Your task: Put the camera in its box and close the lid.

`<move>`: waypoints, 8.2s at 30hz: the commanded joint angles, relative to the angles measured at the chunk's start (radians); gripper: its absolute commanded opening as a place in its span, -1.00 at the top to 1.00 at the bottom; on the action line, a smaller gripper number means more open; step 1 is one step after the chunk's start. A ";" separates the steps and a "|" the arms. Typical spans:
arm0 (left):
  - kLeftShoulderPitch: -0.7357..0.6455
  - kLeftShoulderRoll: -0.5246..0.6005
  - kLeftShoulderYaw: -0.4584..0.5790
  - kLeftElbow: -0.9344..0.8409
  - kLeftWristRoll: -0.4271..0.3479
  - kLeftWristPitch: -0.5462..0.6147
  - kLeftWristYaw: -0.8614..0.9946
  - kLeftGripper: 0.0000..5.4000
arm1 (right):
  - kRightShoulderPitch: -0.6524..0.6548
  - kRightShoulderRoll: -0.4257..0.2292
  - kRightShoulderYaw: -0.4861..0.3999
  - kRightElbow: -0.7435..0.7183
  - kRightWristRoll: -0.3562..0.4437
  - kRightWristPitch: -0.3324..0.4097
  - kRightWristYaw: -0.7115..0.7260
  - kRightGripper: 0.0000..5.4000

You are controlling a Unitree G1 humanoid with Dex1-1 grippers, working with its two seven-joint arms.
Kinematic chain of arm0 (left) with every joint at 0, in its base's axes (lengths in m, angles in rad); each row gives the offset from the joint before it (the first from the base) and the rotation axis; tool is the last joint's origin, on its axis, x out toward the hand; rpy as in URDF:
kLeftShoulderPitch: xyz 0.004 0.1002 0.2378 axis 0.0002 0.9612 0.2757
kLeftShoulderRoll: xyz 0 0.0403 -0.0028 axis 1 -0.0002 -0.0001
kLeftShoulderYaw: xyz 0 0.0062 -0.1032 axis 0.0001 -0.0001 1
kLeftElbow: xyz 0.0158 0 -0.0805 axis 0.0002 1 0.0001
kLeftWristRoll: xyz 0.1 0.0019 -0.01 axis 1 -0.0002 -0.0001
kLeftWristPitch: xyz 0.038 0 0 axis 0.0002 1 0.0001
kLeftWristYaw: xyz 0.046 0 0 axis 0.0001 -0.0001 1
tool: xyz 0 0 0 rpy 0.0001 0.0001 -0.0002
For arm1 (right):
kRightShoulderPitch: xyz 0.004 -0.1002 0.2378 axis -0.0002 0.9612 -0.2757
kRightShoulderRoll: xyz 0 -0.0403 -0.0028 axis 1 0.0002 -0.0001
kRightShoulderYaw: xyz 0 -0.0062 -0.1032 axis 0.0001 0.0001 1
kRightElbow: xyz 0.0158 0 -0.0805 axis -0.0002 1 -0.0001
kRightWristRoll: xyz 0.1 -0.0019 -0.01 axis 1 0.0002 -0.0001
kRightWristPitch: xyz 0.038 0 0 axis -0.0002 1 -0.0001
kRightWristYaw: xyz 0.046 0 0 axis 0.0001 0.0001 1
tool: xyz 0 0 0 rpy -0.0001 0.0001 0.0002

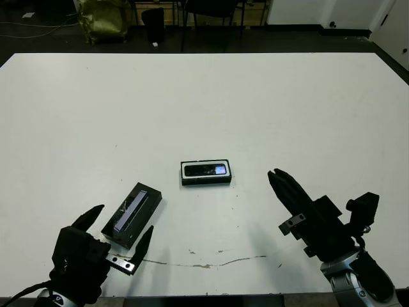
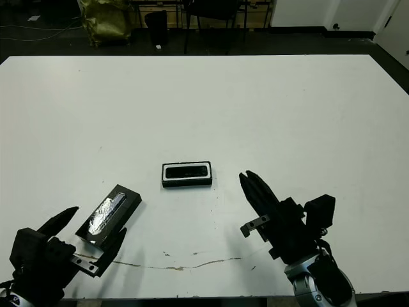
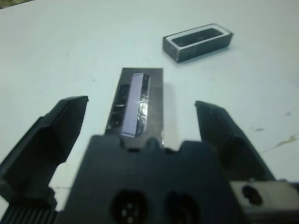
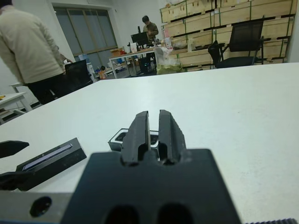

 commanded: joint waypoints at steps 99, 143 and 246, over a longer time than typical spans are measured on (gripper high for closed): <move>-0.069 0.178 0.056 0.060 -0.025 0.158 -0.144 0.14 | 0.048 -0.043 -0.048 -0.006 0.015 0.023 0.018 1.00; -1.216 0.455 -0.266 0.793 -0.055 0.089 -0.759 0.14 | -0.005 -0.029 -0.053 0.260 -0.057 -0.194 0.165 1.00; -1.530 0.087 -0.438 1.364 0.229 -0.154 -1.141 0.14 | 0.036 -0.024 -0.051 0.193 -0.106 -0.131 0.098 1.00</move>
